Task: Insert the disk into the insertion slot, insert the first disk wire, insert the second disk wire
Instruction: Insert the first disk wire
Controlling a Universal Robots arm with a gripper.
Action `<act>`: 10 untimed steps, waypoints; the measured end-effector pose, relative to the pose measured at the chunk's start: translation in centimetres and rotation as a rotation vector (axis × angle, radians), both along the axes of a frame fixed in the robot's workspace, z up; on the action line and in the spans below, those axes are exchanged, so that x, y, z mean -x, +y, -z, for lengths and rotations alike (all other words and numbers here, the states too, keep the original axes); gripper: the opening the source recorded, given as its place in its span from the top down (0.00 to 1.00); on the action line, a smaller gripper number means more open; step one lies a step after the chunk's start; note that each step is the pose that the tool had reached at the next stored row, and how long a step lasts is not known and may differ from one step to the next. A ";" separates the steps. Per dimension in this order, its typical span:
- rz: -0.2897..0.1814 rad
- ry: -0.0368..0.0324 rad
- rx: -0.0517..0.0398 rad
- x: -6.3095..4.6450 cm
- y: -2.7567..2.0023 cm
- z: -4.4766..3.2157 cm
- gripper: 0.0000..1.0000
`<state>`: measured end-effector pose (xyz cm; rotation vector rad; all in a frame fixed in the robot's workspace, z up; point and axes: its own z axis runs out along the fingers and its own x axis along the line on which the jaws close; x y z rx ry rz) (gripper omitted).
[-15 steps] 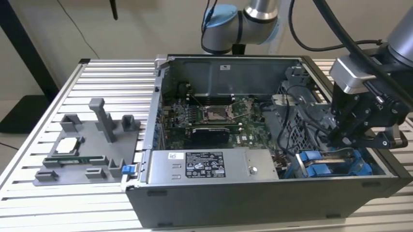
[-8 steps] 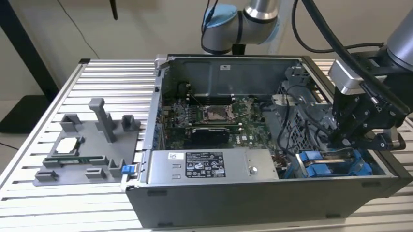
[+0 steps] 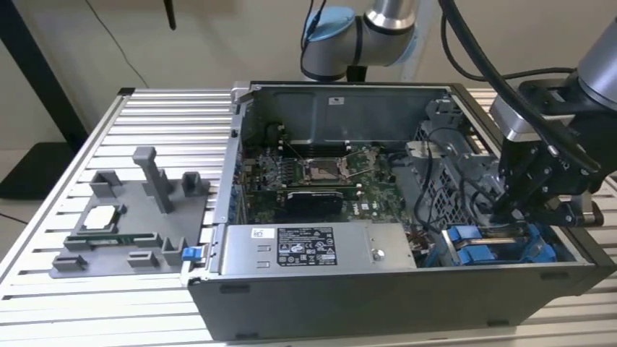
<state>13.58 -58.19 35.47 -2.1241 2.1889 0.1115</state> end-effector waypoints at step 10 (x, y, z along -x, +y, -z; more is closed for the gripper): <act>0.010 0.0302 0.0004 -1.0 0.00 0.21 1.00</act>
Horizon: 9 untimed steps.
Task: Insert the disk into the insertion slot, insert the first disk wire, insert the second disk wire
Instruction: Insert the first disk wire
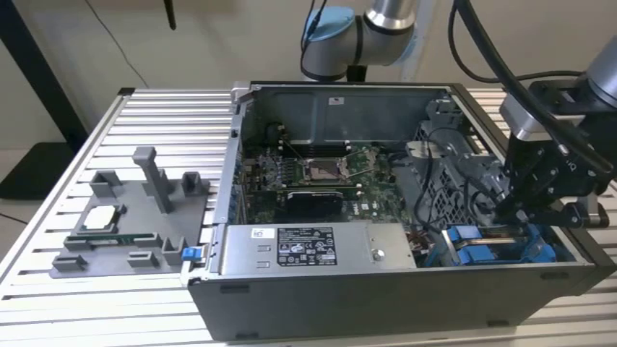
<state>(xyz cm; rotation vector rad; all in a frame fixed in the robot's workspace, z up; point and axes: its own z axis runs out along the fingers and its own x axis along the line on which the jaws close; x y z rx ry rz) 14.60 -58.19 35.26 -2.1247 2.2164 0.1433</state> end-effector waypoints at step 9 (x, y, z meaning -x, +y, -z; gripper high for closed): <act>0.000 0.0604 -0.0001 -1.9 -0.15 0.09 1.00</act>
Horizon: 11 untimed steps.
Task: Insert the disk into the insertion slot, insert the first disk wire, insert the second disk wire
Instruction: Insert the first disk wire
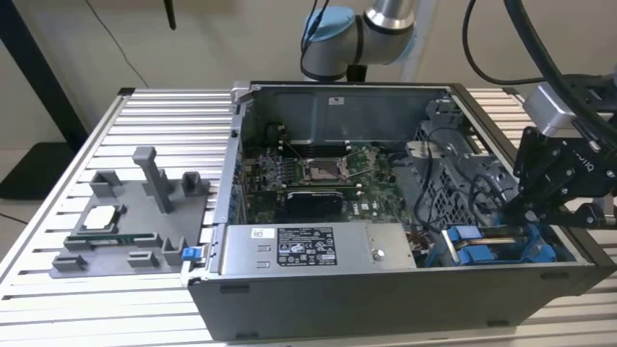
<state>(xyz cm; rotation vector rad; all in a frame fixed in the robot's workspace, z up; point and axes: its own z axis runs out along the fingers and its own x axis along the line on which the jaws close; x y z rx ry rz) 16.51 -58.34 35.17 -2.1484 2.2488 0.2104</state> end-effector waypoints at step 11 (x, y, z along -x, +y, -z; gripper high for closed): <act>-0.016 -0.0004 -0.0009 -0.1 -0.01 0.12 1.00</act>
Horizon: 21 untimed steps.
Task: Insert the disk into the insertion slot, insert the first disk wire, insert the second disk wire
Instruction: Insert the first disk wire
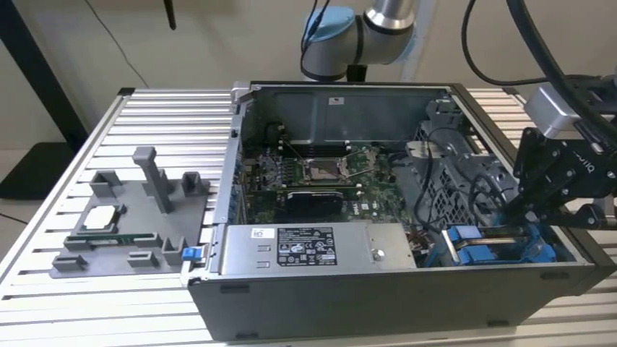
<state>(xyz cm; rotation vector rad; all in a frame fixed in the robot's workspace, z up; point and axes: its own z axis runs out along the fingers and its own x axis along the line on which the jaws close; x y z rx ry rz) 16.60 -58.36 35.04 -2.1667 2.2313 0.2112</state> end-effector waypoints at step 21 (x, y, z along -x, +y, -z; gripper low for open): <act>-0.021 -0.0314 0.0007 -0.2 0.00 0.74 1.00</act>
